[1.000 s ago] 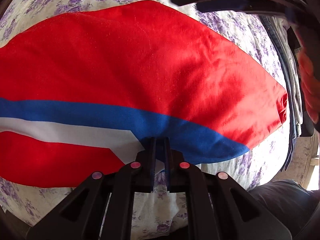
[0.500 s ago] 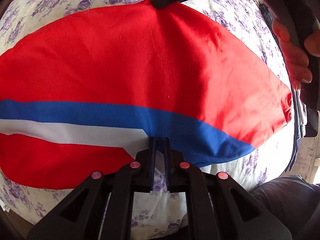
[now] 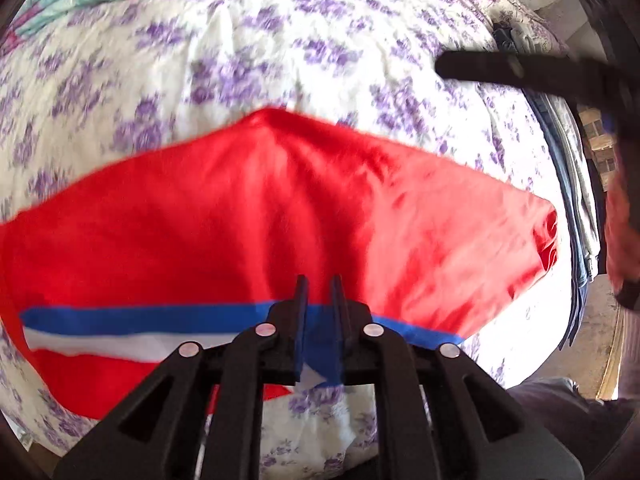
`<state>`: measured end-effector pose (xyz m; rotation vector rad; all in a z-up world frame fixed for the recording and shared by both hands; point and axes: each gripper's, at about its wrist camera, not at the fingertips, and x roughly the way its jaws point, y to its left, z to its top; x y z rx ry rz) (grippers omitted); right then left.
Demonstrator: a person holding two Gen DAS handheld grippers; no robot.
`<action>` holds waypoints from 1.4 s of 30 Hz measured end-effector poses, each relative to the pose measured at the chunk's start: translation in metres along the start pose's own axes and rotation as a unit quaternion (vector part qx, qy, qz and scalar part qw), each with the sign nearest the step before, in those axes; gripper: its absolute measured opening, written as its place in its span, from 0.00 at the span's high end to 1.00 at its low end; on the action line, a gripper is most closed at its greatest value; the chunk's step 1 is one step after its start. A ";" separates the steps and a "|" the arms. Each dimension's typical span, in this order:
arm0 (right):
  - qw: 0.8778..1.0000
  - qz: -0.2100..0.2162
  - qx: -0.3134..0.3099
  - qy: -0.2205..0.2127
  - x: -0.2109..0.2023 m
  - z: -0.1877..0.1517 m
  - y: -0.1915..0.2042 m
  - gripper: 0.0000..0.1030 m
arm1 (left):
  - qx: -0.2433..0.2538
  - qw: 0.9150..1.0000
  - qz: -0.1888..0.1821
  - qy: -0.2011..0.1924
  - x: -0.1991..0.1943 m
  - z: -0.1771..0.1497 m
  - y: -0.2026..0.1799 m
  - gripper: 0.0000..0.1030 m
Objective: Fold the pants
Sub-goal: 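Pull the cuffs with the right tool toward the left tool to fold lengthwise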
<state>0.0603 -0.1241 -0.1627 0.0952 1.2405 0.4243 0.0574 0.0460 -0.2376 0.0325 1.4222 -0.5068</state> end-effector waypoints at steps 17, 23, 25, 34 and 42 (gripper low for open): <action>0.993 -0.028 0.103 0.051 0.060 -0.163 -0.006 0.86 | 0.025 0.997 0.057 0.035 0.069 0.065 -0.018 0.81; 0.990 -0.015 0.142 0.011 0.018 -0.170 -0.017 0.46 | 0.020 0.997 0.059 0.039 0.059 0.055 -0.044 0.81; 0.980 -0.012 0.198 -0.032 -0.015 -0.184 -0.047 0.39 | 0.015 0.999 0.040 0.030 0.048 0.036 -0.046 0.81; 0.881 0.047 0.452 -0.133 -0.074 -0.272 -0.196 0.38 | -0.010 0.999 0.002 0.047 0.061 -0.047 -0.042 0.81; 0.863 0.095 0.476 -0.138 -0.035 -0.268 -0.227 0.37 | 0.000 0.998 0.005 0.055 0.045 -0.048 -0.046 0.81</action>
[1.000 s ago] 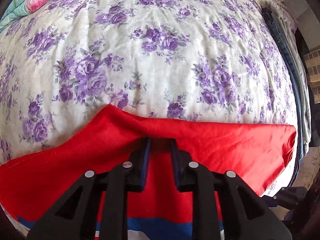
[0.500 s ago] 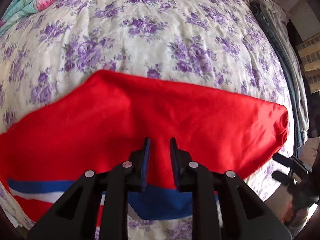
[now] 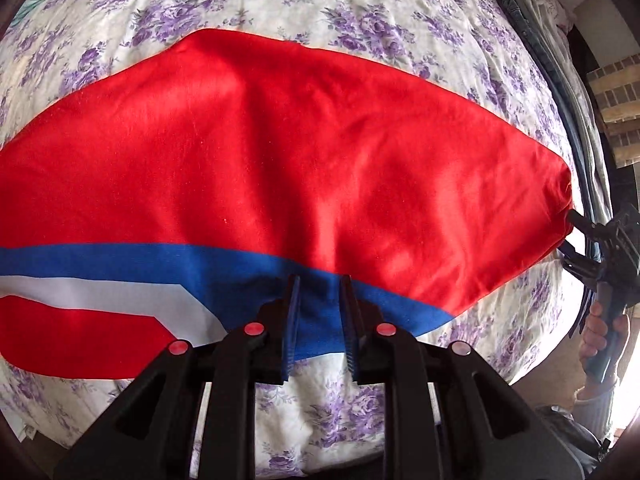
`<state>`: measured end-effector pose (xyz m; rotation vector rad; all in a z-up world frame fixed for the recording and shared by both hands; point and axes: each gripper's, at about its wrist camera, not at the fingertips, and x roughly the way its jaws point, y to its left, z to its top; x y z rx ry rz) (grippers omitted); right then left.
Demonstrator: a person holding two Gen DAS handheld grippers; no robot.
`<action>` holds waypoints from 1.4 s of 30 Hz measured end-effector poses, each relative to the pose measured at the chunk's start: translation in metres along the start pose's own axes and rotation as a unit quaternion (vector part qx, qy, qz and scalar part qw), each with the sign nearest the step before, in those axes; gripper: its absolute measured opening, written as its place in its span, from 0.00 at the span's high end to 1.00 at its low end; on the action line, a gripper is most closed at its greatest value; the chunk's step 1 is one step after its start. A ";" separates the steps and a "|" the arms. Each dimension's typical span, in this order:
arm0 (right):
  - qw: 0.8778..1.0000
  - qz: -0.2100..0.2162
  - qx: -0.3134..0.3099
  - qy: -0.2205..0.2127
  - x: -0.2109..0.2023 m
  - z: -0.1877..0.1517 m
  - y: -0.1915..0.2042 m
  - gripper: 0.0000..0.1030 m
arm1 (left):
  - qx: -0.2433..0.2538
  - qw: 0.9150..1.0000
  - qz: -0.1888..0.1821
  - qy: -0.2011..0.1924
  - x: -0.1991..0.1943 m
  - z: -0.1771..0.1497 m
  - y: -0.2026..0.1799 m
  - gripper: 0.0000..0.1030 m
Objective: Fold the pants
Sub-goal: 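Pull the cuffs with the right tool toward the left tool to fold lengthwise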
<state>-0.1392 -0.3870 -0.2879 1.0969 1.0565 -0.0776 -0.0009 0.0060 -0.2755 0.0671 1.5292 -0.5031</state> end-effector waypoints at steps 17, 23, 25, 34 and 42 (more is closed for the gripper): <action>0.997 -0.044 -0.049 -0.041 -0.001 0.006 0.030 0.79 | 0.097 0.993 -0.067 -0.002 -0.001 0.047 -0.109 0.82; 0.995 -0.068 -0.062 -0.033 -0.005 0.009 0.041 0.79 | 0.104 0.989 -0.108 0.018 0.029 0.065 -0.152 0.90; 0.995 -0.072 -0.063 -0.033 -0.006 0.009 0.044 0.79 | 0.105 0.987 -0.118 0.018 0.038 0.063 -0.160 0.98; 0.991 -0.093 -0.095 -0.037 -0.009 0.006 0.069 0.79 | 0.079 0.989 -0.127 0.016 0.070 0.059 -0.154 0.99; 0.973 -0.133 -0.183 -0.047 -0.016 -0.003 0.119 0.79 | 0.096 0.986 -0.133 0.021 0.050 0.042 -0.155 0.99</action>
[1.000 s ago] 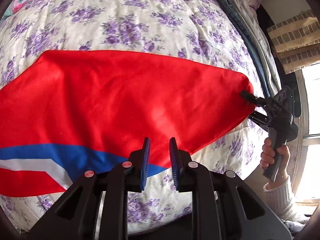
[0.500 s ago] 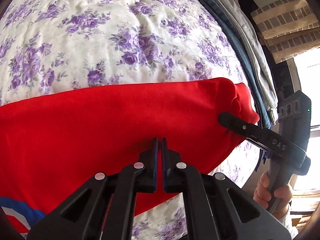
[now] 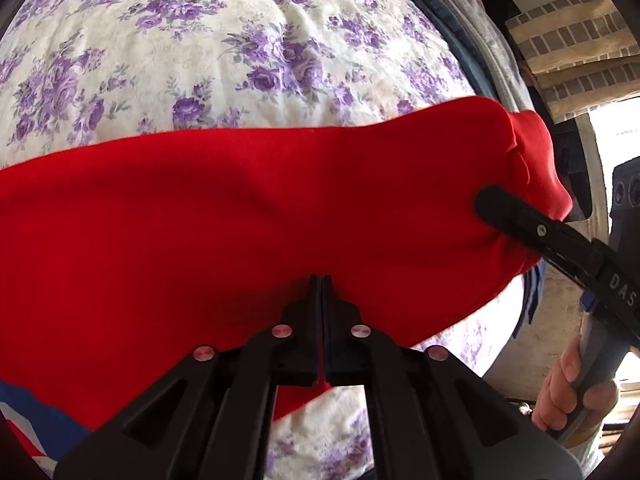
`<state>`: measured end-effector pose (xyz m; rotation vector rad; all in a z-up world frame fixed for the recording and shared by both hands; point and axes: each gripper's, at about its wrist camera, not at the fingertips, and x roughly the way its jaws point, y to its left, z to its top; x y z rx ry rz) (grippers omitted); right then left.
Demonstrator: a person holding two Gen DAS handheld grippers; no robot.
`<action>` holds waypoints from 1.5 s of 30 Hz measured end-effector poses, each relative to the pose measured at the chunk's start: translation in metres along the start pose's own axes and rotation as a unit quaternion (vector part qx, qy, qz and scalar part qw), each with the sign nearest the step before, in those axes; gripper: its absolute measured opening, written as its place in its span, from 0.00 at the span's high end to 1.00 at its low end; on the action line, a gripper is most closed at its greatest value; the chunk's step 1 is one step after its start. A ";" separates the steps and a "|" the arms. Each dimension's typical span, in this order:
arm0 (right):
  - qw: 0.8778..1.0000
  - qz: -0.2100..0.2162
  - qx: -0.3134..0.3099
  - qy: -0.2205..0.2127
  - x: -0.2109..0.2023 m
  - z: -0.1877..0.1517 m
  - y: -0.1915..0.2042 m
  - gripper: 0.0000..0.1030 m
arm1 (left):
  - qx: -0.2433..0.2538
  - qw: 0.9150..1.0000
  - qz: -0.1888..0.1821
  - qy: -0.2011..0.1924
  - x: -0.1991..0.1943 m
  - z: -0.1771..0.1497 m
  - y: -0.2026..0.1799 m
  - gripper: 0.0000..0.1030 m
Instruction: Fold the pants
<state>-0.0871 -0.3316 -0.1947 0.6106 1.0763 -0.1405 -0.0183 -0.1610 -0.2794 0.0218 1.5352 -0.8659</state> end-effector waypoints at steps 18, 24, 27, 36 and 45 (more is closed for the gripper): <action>0.952 -0.009 -0.300 0.052 0.076 -0.051 0.225 0.80 | -0.286 0.937 0.115 -0.163 -0.184 -0.104 0.260 0.99; 0.934 -0.050 -0.348 0.069 0.125 -0.080 0.254 0.71 | -0.292 0.937 0.107 -0.159 -0.174 -0.107 0.270 0.99; 0.923 -0.052 -0.366 0.102 0.140 -0.093 0.257 0.51 | -0.295 0.937 0.101 -0.159 -0.173 -0.106 0.273 0.99; 0.944 0.061 -0.283 0.160 0.088 -0.065 0.238 0.39 | -0.293 0.938 0.091 -0.159 -0.173 -0.109 0.275 0.99; 0.935 0.042 -0.278 0.217 0.157 -0.073 0.245 0.66 | -0.299 0.937 0.087 -0.157 -0.172 -0.110 0.276 0.99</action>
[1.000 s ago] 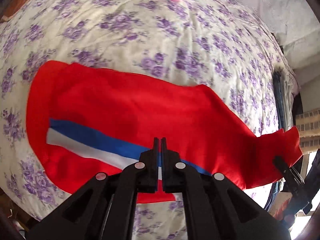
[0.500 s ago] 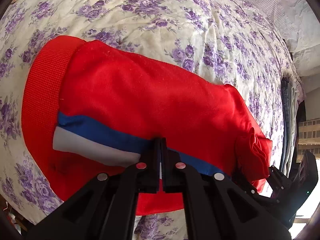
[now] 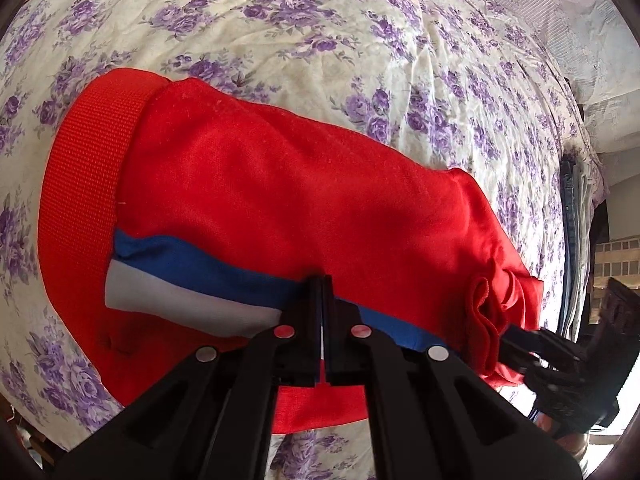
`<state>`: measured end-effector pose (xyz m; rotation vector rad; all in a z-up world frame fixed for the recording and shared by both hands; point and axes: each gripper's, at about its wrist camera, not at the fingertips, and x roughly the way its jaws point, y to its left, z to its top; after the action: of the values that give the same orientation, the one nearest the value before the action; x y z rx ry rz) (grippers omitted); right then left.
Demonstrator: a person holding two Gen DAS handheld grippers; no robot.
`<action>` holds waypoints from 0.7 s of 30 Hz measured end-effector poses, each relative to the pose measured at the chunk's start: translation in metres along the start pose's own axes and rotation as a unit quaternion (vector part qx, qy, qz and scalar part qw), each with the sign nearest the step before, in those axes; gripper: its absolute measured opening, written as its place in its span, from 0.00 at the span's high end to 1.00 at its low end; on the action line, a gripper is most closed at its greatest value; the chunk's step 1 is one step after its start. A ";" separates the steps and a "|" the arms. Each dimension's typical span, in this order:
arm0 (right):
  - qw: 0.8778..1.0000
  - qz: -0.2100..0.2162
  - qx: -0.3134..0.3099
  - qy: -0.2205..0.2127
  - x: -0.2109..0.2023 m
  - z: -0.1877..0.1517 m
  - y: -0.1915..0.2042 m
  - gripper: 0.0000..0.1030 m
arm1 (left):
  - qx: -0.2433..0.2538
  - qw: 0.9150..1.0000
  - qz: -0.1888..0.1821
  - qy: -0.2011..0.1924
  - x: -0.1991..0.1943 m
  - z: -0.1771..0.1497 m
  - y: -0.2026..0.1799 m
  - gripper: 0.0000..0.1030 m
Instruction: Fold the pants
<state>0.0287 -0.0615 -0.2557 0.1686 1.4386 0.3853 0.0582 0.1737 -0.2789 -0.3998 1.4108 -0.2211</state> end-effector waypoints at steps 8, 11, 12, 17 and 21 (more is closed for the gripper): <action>0.998 -0.040 -0.037 -0.014 -0.020 -0.001 0.027 0.65 | -0.006 0.998 -0.020 -0.057 -0.060 -0.018 0.004 0.94; 0.997 -0.026 -0.046 -0.053 -0.057 -0.010 0.032 0.64 | -0.028 0.995 -0.005 -0.098 -0.098 -0.034 0.022 0.58; 0.996 -0.027 -0.049 -0.062 -0.066 -0.012 0.030 0.64 | -0.039 0.994 0.001 -0.107 -0.107 -0.039 0.030 0.55; 0.997 -0.026 -0.026 -0.064 -0.085 -0.030 0.018 0.61 | -0.094 0.992 -0.007 -0.089 -0.104 -0.051 0.066 0.55; 0.998 -0.028 -0.007 -0.051 -0.080 -0.037 0.013 0.61 | -0.135 0.988 -0.050 -0.061 -0.074 -0.056 0.077 0.55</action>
<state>-0.0161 -0.0820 -0.1818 0.1348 1.3362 0.3361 -0.0144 0.2646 -0.2485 -0.6967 1.3034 -0.0847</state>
